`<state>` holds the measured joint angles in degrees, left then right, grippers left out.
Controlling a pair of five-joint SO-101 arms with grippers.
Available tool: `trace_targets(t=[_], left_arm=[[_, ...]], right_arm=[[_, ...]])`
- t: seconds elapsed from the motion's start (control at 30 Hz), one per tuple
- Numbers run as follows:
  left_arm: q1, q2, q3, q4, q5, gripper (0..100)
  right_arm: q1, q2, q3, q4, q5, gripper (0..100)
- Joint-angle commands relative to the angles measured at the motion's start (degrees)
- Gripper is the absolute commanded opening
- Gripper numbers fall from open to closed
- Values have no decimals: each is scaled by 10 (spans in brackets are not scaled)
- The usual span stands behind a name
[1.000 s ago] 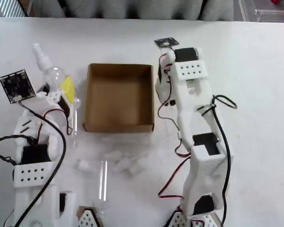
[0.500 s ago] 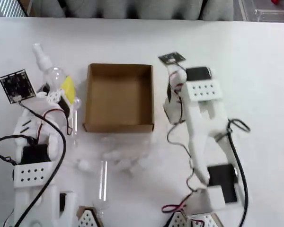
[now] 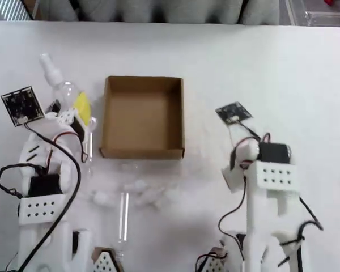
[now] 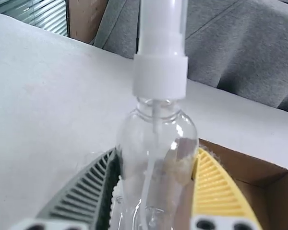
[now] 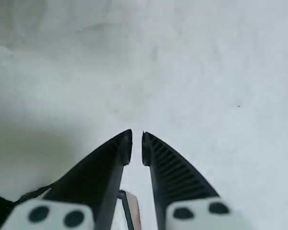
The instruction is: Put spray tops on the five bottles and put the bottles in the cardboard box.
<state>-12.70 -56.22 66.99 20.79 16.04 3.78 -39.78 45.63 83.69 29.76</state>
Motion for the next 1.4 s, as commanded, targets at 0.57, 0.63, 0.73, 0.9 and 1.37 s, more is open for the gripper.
trace_targets(t=[0.57,0.63,0.73,0.9,1.37], left_arm=[[132,4,-8,-227,0,24],[145,4,-8,-261,0,24],[168,6,-8,-283,-33,24],[194,81,-51,-283,-84,24],[162,434,-185,-402,-86,24]], right_arm=[[98,-55,277,-299,66,16],[97,-53,277,-300,66,16],[96,-52,277,-300,67,16],[97,-52,278,-300,68,16],[95,-57,287,-313,68,16]])
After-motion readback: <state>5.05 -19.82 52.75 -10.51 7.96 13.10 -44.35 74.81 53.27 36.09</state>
